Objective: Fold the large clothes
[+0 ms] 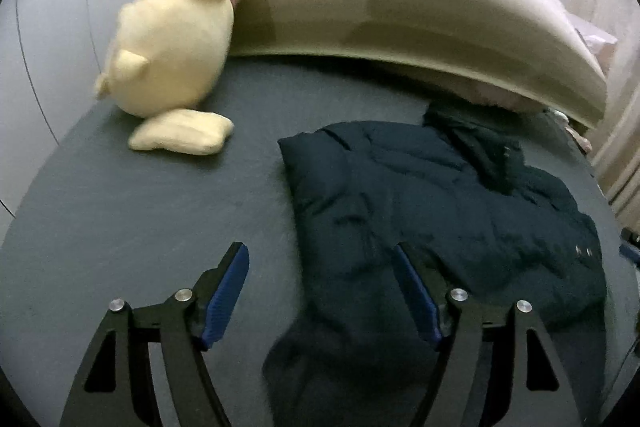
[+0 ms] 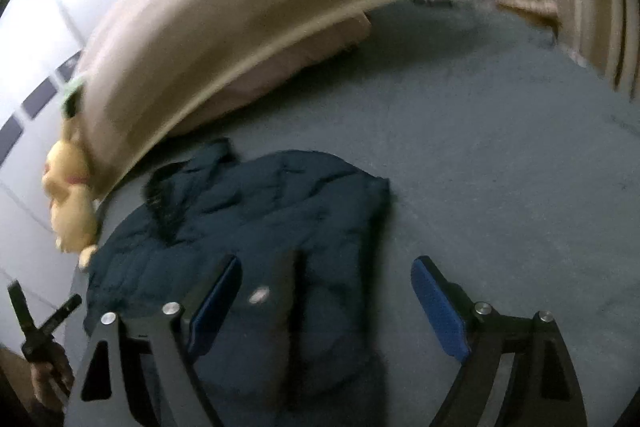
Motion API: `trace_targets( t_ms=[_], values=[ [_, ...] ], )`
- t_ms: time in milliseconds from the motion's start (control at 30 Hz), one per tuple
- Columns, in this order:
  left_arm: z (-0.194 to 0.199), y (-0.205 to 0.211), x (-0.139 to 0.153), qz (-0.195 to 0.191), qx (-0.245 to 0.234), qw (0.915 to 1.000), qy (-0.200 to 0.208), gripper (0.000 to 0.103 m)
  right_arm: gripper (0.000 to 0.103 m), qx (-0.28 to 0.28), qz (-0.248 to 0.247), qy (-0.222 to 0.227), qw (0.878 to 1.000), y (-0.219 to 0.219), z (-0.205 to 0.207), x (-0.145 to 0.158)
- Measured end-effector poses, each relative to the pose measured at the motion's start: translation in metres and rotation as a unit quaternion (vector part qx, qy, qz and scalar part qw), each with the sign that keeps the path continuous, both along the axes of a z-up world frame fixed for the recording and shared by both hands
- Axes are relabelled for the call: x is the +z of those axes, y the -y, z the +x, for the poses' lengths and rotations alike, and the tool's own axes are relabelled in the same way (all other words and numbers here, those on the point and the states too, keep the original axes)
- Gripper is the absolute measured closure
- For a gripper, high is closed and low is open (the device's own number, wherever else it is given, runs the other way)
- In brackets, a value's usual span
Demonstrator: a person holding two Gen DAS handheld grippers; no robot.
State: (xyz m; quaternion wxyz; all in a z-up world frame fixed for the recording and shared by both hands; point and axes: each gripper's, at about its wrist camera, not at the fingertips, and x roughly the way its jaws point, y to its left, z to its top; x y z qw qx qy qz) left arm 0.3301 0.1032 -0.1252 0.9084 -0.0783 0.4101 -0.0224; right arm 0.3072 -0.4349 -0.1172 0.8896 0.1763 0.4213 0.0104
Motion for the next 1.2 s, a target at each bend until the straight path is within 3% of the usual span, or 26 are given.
trace_targets(
  t_ms=[67, 133, 200, 267, 300, 367, 467, 567, 667, 867, 1000, 1200],
  values=[
    [-0.011, 0.001, -0.003, 0.015, 0.002, 0.9999, 0.000, 0.025, 0.014, 0.022, -0.024, 0.007, 0.999, -0.027, -0.010, 0.007],
    [-0.008, 0.005, -0.015, 0.047, 0.003, 0.9985, -0.028, 0.025, 0.014, 0.053, -0.062, 0.001, 0.997, -0.057, -0.018, 0.003],
    [-0.001, 0.010, -0.037, 0.078, 0.007, 0.9930, -0.088, 0.025, 0.014, 0.064, -0.125, -0.051, 0.989, -0.083, -0.009, -0.024],
    [-0.007, 0.006, -0.030, 0.076, 0.021, 0.9931, -0.086, 0.025, 0.014, 0.058, -0.149, -0.104, 0.982, -0.085, -0.004, -0.046],
    [-0.012, 0.004, -0.021, 0.073, 0.027, 0.9936, -0.082, 0.025, 0.014, 0.044, -0.153, -0.093, 0.983, -0.083, -0.010, -0.041],
    [-0.028, -0.001, -0.001, 0.061, 0.021, 0.9960, -0.062, 0.025, 0.014, 0.037, -0.125, -0.056, 0.990, -0.077, -0.028, -0.016],
    [-0.072, -0.008, 0.025, 0.076, 0.012, 0.9966, -0.029, 0.024, 0.013, 0.043, -0.101, -0.022, 0.994, -0.064, -0.070, 0.020],
    [-0.112, -0.018, 0.029, 0.064, 0.010, 0.9976, -0.026, 0.022, 0.010, 0.075, -0.044, -0.023, 0.996, -0.052, -0.117, 0.029],
    [-0.154, -0.024, 0.022, 0.047, 0.012, 0.9981, -0.039, 0.022, 0.010, 0.083, 0.013, -0.051, 0.995, -0.038, -0.172, 0.013],
    [-0.225, -0.034, -0.002, 0.020, 0.039, 0.9967, -0.069, 0.022, 0.010, 0.041, 0.103, -0.078, 0.991, -0.008, -0.277, -0.032],
    [-0.256, -0.033, -0.018, 0.008, 0.047, 0.9947, -0.091, 0.022, 0.010, 0.031, 0.147, -0.086, 0.985, -0.006, -0.311, -0.052],
    [-0.286, -0.028, -0.029, 0.003, 0.048, 0.9933, -0.105, 0.022, 0.010, 0.042, 0.181, -0.083, 0.979, -0.018, -0.325, -0.064]
  ],
)
